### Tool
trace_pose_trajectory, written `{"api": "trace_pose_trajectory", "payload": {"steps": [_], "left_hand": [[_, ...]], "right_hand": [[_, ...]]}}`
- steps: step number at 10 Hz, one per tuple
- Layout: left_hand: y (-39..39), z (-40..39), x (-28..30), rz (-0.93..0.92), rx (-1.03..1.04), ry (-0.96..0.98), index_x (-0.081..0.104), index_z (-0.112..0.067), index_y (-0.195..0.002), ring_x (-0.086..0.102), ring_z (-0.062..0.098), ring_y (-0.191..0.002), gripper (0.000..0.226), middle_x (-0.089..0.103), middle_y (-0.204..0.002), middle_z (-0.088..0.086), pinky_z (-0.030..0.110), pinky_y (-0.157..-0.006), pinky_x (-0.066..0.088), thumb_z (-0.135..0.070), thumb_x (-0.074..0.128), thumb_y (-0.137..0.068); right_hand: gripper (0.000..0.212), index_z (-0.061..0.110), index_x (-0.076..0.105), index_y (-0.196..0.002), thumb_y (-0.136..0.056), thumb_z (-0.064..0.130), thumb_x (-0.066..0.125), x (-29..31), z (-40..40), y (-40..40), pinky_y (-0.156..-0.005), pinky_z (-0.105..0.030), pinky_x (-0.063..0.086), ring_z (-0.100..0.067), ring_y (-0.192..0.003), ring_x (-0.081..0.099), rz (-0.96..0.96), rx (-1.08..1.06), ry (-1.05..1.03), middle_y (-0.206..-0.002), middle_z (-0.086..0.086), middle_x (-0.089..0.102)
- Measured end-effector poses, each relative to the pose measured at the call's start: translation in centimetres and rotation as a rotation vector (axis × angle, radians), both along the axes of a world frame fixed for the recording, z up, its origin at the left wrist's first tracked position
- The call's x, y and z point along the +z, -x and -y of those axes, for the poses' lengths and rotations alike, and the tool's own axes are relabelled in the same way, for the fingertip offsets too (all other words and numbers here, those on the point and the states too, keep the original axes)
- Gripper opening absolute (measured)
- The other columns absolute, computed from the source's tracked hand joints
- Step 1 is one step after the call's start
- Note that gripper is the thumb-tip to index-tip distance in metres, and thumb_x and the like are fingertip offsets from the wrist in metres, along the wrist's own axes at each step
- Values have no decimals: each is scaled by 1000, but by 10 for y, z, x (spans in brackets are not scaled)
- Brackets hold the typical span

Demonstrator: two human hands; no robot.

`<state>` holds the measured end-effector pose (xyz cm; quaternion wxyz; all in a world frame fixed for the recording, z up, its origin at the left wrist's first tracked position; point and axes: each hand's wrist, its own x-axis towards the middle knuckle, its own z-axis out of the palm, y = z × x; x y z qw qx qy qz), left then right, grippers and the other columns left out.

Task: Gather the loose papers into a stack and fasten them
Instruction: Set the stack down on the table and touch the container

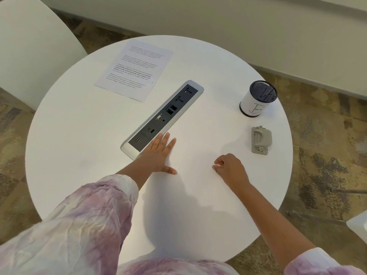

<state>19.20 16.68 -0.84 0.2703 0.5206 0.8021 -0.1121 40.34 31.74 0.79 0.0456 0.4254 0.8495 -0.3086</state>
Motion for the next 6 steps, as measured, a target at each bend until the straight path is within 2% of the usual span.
{"api": "trace_pose_trajectory", "payload": {"steps": [2,4,6], "left_hand": [[-1,0,2,-3,2,-2,-21,-21,-145,-26,28,-141,118,-30,-153,8,41,-117,-8,-78,48,-69],[-1,-1,3,0,5,8,-22,-21,-145,-27,28,-141,118,-31,-153,8,40,-117,-8,-77,49,-69],[-2,-1,6,2,5,10,-22,-21,-145,-26,28,-141,117,-30,-153,8,40,-117,-8,-76,49,-70]], "right_hand": [[14,12,64,-94,-90,22,55,3,7,5,-72,-24,39,-19,-86,59,38,58,-87,-98,-4,55],[18,8,62,-94,-94,18,48,8,12,8,-75,-31,46,-24,-86,58,95,139,-175,-101,-9,56],[16,6,56,-101,-93,7,42,8,17,15,-69,-25,37,-21,-91,53,198,170,-229,-109,-9,53]]}}
